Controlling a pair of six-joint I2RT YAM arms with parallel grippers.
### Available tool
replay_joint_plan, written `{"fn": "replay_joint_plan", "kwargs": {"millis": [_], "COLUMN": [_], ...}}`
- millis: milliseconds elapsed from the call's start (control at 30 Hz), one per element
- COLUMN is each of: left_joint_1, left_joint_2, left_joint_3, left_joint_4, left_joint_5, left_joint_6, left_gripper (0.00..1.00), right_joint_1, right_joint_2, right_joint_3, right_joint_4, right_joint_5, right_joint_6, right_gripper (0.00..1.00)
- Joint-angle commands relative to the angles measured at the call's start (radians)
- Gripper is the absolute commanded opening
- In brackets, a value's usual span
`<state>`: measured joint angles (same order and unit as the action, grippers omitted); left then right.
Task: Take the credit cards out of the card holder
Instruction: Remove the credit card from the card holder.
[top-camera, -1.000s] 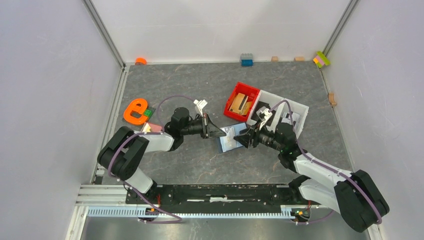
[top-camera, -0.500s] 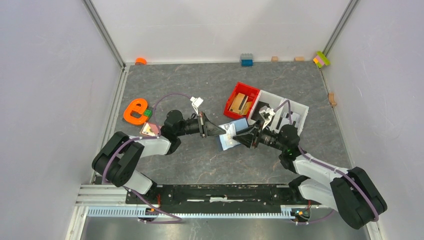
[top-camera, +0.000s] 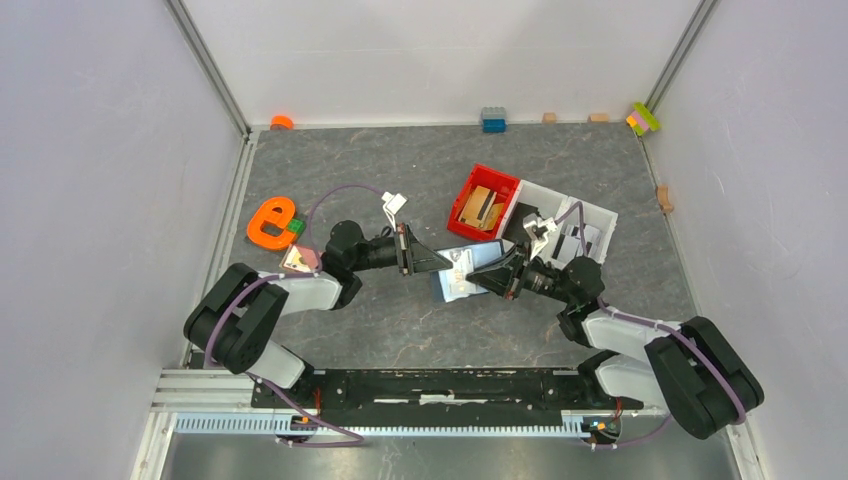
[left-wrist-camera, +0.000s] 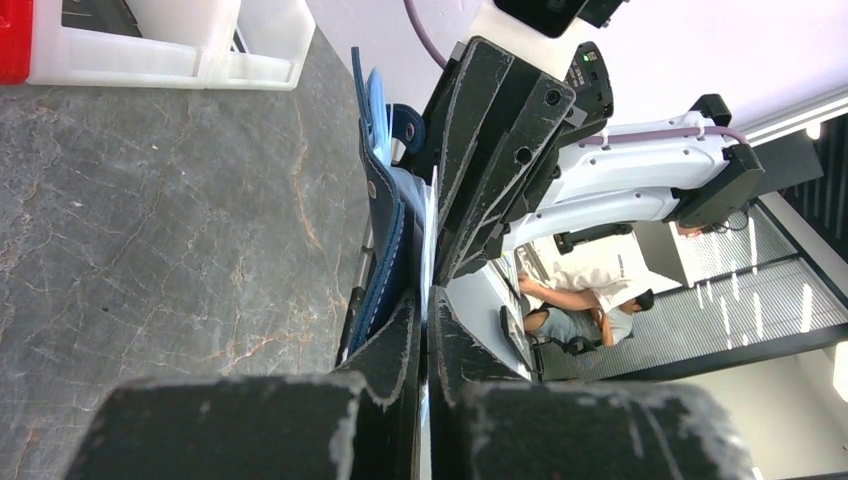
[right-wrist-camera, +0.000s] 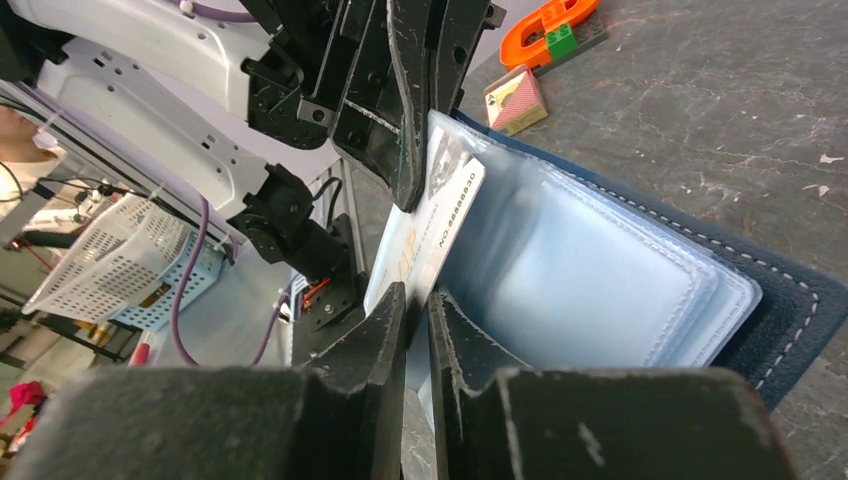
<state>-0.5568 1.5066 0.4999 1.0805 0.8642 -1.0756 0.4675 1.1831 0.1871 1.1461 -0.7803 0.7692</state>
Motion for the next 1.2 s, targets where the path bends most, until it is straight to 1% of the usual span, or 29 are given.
{"fn": "replay_joint_plan", "kwargs": {"millis": [0, 100, 367, 500, 633, 733, 833, 900, 967, 1000, 1067, 1167], "left_joint_1": [0.0, 0.0, 0.001, 0.001, 0.0, 0.0, 0.0, 0.001, 0.001, 0.001, 0.001, 0.0], "left_joint_2": [-0.019, -0.043, -0.135, -0.173, -0.217, -0.225, -0.218, -0.207, -0.198, -0.192, -0.183, -0.172], "left_joint_3": [-0.001, 0.001, -0.003, 0.001, 0.01, 0.008, 0.016, 0.025, 0.035, 0.04, 0.052, 0.063], "left_joint_4": [0.017, -0.049, -0.213, -0.314, -0.44, -0.445, -0.482, -0.523, -0.546, -0.562, -0.592, -0.623], "left_joint_5": [-0.021, -0.038, -0.103, -0.157, -0.224, -0.236, -0.255, -0.272, -0.282, -0.289, -0.298, -0.306], "left_joint_6": [0.007, 0.044, 0.147, 0.201, 0.269, 0.273, 0.282, 0.293, 0.299, 0.303, 0.312, 0.323], "left_gripper": [0.02, 0.02, 0.02, 0.02, 0.02, 0.02, 0.02, 0.02, 0.02, 0.02, 0.02, 0.02], "right_joint_1": [-0.029, -0.057, -0.125, -0.158, -0.212, -0.238, -0.252, -0.26, -0.265, -0.265, -0.268, -0.273], "right_joint_2": [-0.023, -0.032, -0.027, -0.043, -0.104, -0.17, -0.245, -0.3, -0.351, -0.376, -0.416, -0.463], "right_joint_3": [-0.024, -0.041, -0.074, -0.085, -0.106, -0.104, -0.073, -0.04, 0.004, 0.018, 0.037, 0.038], "right_joint_4": [0.118, 0.131, 0.149, 0.124, 0.065, -0.074, -0.303, -0.478, -0.672, -0.734, -0.839, -0.874], "right_joint_5": [-0.026, -0.017, 0.0, 0.014, 0.041, 0.097, 0.192, 0.293, 0.447, 0.533, 0.671, 0.758], "right_joint_6": [0.048, 0.065, 0.101, 0.101, 0.078, 0.01, -0.097, -0.176, -0.243, -0.274, -0.289, -0.298], "right_gripper": [0.15, 0.09, 0.01, 0.0, 0.0, 0.0, 0.0, 0.0, 0.0, 0.0, 0.0, 0.0]}}
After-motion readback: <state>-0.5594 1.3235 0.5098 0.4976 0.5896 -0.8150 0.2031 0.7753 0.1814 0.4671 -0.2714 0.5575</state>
